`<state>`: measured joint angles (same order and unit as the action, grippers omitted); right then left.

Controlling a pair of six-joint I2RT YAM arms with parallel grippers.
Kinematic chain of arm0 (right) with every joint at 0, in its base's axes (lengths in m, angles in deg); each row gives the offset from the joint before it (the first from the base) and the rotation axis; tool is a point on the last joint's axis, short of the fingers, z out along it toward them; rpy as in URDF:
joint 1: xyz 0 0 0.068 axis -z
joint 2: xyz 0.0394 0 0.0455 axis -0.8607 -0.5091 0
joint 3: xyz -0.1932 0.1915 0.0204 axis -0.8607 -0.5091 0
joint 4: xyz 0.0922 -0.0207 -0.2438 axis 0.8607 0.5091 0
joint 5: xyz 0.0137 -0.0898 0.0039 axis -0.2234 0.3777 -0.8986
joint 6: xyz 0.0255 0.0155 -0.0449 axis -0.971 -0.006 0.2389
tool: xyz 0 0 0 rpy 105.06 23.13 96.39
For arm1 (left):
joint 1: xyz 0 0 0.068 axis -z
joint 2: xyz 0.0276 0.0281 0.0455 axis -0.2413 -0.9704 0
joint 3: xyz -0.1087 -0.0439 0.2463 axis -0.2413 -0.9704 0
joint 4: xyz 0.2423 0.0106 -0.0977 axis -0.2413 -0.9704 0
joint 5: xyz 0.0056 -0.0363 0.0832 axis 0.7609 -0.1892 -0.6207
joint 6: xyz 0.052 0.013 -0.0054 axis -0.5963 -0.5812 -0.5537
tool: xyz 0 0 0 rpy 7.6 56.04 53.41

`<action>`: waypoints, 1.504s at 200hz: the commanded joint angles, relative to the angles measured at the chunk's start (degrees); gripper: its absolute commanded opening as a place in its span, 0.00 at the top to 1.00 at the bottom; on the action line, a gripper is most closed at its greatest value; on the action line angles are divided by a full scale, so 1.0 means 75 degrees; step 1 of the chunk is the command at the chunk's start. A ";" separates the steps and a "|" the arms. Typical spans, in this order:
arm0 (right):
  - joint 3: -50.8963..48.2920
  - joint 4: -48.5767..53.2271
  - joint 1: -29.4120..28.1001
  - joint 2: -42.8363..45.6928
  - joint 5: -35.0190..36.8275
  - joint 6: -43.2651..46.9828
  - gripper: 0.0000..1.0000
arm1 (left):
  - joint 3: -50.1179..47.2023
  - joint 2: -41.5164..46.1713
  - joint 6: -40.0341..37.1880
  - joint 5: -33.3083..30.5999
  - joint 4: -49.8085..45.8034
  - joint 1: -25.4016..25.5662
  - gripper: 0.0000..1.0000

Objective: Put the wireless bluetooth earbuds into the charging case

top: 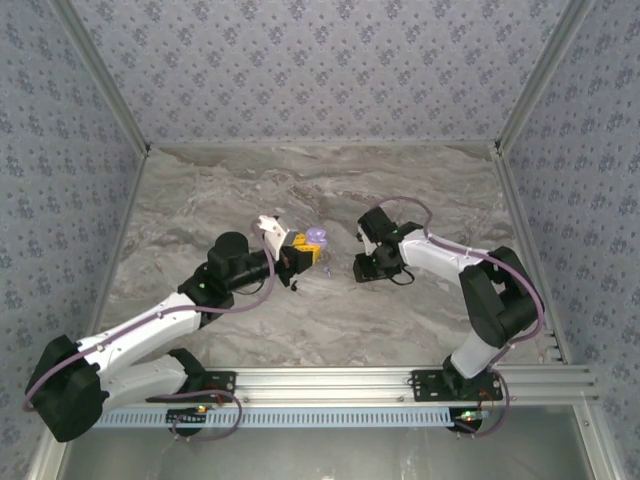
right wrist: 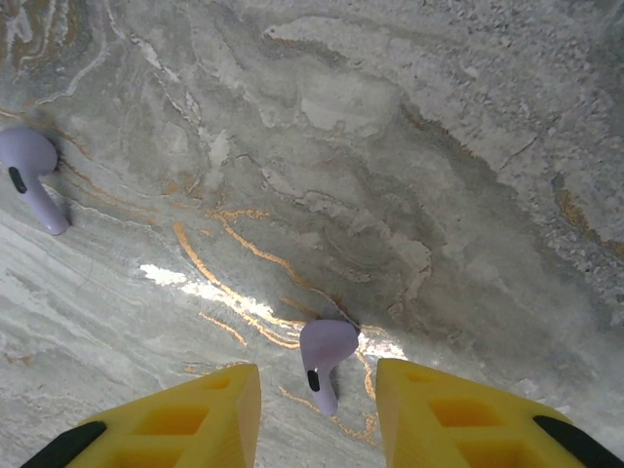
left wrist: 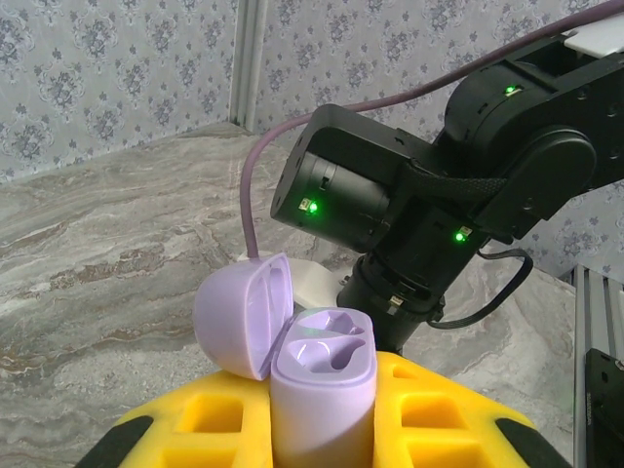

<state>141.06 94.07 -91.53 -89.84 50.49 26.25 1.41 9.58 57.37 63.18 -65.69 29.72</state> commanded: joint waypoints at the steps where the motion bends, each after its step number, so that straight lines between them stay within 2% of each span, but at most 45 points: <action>1: 0.0265 0.0219 -0.0081 -0.0151 0.0211 -0.0095 0.62 | 0.0040 0.0086 -0.0098 -0.0095 0.0146 0.0057 0.86; 301: 0.0848 0.0735 -0.0439 -0.1197 0.0865 -0.0289 0.68 | 0.0028 0.0083 -0.0057 -0.0117 0.0149 0.0054 0.86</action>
<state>146.00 98.14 -94.07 -97.12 55.36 25.21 1.41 9.58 57.40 62.59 -65.69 29.72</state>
